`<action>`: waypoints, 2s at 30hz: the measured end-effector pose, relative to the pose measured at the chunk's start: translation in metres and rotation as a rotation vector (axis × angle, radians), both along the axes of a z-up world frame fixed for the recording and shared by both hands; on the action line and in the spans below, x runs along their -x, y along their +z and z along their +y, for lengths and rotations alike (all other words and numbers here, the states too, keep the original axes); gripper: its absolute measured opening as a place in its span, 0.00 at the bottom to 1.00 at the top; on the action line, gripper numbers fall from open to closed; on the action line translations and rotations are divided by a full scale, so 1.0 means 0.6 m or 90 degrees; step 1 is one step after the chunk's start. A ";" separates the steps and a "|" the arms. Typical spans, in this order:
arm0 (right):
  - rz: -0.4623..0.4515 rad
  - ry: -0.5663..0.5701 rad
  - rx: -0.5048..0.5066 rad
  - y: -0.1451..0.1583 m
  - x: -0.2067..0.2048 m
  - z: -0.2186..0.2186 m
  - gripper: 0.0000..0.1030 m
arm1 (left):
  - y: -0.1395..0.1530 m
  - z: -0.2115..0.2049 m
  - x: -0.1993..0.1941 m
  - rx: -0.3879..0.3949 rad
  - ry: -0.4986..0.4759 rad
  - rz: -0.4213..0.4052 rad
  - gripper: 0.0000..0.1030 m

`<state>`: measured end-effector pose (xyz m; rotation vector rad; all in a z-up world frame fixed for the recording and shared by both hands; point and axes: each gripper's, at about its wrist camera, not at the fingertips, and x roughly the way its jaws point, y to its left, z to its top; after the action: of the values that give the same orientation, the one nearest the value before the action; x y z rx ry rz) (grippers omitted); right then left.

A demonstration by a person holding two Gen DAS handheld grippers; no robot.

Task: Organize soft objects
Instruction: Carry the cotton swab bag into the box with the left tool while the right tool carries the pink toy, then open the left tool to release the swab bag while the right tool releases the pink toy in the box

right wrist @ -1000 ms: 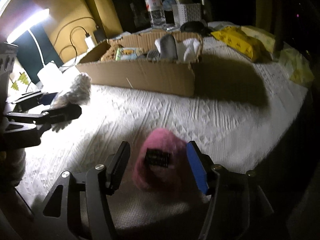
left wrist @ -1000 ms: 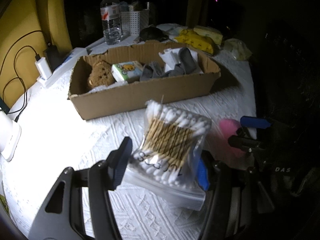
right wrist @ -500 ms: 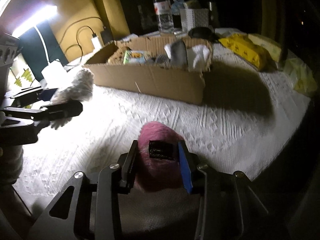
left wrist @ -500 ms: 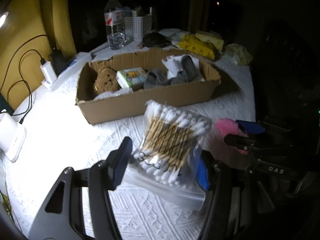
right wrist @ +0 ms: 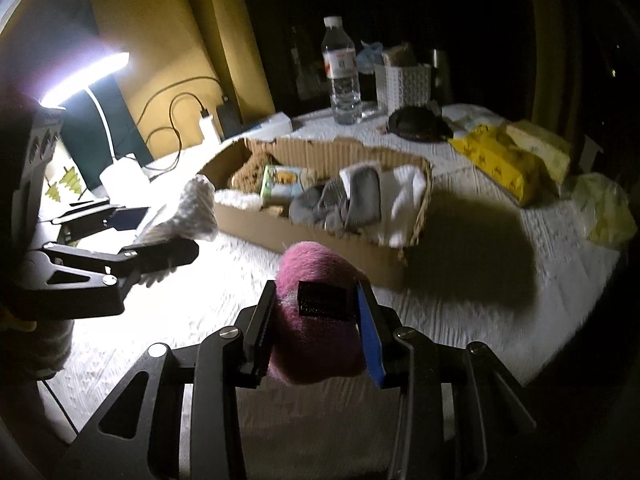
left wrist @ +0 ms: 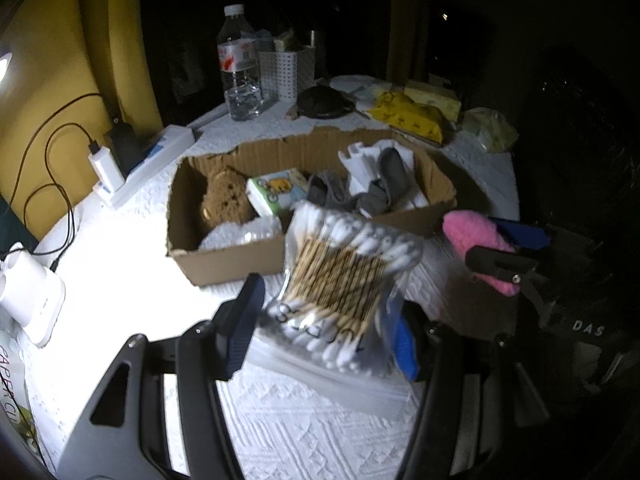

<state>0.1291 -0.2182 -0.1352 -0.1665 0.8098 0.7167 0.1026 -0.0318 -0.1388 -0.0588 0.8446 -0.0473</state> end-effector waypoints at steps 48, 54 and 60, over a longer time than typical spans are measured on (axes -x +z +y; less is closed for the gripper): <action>0.016 0.038 0.007 -0.030 -0.165 0.085 0.38 | -0.057 0.041 -0.160 0.026 0.031 0.028 0.57; 0.026 0.033 0.019 -0.049 -0.177 0.088 0.38 | -0.067 0.038 -0.169 0.027 0.025 0.039 0.57; 0.030 0.025 0.028 -0.060 -0.181 0.088 0.39 | -0.074 0.034 -0.178 0.024 0.023 0.046 0.58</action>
<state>0.2376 -0.1654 -0.1710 -0.2058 0.8699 0.7421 0.2093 -0.0115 -0.1830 -0.1121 0.9149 -0.0283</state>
